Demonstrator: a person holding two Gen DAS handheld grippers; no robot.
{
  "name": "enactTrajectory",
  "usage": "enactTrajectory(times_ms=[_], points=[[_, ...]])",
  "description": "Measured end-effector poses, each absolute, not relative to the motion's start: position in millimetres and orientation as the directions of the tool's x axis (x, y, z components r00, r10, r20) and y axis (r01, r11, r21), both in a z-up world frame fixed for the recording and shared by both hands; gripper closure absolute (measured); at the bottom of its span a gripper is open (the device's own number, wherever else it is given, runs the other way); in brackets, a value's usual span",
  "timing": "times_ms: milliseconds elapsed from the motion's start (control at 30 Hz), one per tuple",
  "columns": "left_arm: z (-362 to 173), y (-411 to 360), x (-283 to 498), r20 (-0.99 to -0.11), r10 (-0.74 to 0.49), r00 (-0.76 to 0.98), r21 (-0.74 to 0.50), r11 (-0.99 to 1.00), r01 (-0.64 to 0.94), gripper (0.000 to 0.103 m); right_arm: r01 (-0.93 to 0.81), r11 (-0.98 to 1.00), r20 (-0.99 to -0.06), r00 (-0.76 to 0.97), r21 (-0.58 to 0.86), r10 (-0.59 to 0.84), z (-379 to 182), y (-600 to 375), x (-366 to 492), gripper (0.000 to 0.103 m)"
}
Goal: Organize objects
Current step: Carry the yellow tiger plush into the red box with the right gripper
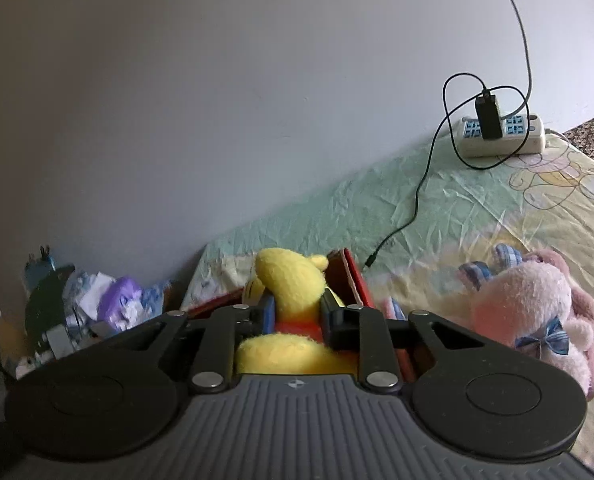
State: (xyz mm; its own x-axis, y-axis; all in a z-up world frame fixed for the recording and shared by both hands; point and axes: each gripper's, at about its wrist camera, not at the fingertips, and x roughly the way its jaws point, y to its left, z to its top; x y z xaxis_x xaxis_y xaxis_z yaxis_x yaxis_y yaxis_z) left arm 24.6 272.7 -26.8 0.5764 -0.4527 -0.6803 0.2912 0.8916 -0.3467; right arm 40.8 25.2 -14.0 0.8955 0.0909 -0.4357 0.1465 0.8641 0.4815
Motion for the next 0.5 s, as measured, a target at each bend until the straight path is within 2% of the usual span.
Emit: enactTrajectory(times_ms=[100, 167, 200, 267, 367, 500], points=[[-26, 279, 27, -0.674, -0.46, 0.578, -0.355, 0.888, 0.292, 0.017, 0.109, 0.887, -0.409, 0.907, 0.449, 0.096, -21, 30, 37, 0.079], [-26, 280, 26, -0.678, -0.426, 0.599, -0.316, 0.905, 0.285, 0.017, 0.073, 0.905, -0.402, 0.909, 0.419, 0.112, -25, 34, 33, 0.079], [-27, 279, 26, -0.688, -0.4, 0.605, -0.288, 0.916, 0.278, 0.021, 0.063, 0.91, -0.404, 0.907, 0.41, 0.119, -25, 36, 32, 0.079], [-33, 277, 29, -0.724, -0.337, 0.603, -0.219, 0.94, 0.262, 0.022, 0.057, 0.918, -0.426, 0.896, 0.393, 0.127, -29, 37, 31, 0.078], [-41, 279, 30, -0.745, -0.312, 0.589, -0.195, 0.947, 0.254, 0.024, 0.082, 0.905, -0.481, 0.865, 0.418, 0.144, -39, 31, 30, 0.077], [-41, 270, 30, -0.758, -0.264, 0.597, -0.133, 0.958, 0.254, 0.024, 0.072, 0.898, -0.481, 0.861, 0.434, 0.164, -41, 23, 20, 0.079]])
